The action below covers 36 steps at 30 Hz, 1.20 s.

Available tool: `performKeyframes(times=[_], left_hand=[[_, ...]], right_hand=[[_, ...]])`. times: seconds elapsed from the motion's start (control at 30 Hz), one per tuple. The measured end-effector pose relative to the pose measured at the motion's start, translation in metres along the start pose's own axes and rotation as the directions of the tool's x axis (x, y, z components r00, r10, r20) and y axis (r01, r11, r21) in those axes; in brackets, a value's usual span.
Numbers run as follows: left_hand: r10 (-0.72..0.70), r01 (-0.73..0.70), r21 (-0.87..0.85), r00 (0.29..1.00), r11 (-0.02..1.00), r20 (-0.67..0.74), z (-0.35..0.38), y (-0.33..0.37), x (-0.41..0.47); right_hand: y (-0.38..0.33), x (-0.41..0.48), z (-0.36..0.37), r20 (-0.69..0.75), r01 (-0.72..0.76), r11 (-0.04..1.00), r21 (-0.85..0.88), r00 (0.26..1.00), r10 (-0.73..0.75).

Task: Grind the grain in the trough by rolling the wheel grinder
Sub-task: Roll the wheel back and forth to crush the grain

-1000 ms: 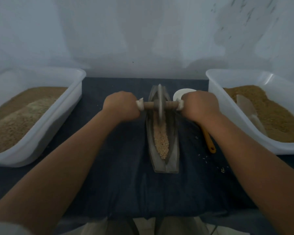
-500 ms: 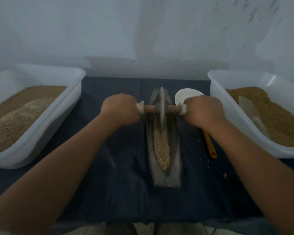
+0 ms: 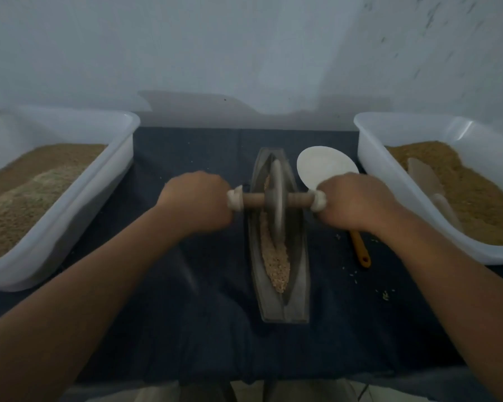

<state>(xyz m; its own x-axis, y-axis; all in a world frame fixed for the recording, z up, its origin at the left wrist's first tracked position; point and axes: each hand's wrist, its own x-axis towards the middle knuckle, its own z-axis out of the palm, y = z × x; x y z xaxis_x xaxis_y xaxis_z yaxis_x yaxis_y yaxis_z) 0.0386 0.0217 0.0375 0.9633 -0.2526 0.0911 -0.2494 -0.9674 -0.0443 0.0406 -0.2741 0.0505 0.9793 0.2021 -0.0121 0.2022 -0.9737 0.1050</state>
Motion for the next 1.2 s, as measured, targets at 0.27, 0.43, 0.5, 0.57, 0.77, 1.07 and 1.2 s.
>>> performKeyframes(times=[0.27,0.43,0.5,0.57,0.77,1.07,1.2], left_hand=[[0.016,-0.015,-0.02,0.999,1.0,0.037,-0.012,0.003,0.022],[0.165,-0.161,-0.059,0.984,0.985,0.065,-0.006,-0.007,-0.048],[0.133,-0.131,-0.03,0.99,0.991,0.052,-0.001,-0.005,-0.048],[0.05,-0.05,-0.019,0.998,0.999,0.029,0.0,-0.001,-0.027],[-0.119,0.118,-0.042,0.993,0.992,-0.02,-0.005,0.005,0.042],[0.159,-0.157,-0.053,0.986,0.986,0.038,0.003,-0.008,-0.036],[0.012,-0.012,-0.02,1.0,1.0,-0.002,-0.007,0.003,0.008]], right_hand=[[-0.005,0.02,-0.005,-0.074,-0.059,0.998,-0.016,0.996,0.058],[0.004,-0.053,-0.019,0.286,0.071,0.976,0.206,0.95,-0.129],[0.002,-0.05,-0.018,0.323,0.062,0.979,0.192,0.938,-0.123],[-0.001,-0.026,-0.013,0.174,0.032,0.997,0.075,0.984,-0.045],[-0.007,0.044,-0.006,-0.224,-0.09,0.995,-0.033,0.971,0.081],[0.012,-0.028,-0.01,0.296,0.099,0.972,0.215,0.941,-0.162],[0.007,0.016,0.006,0.01,0.0,1.0,0.022,1.0,-0.001]])
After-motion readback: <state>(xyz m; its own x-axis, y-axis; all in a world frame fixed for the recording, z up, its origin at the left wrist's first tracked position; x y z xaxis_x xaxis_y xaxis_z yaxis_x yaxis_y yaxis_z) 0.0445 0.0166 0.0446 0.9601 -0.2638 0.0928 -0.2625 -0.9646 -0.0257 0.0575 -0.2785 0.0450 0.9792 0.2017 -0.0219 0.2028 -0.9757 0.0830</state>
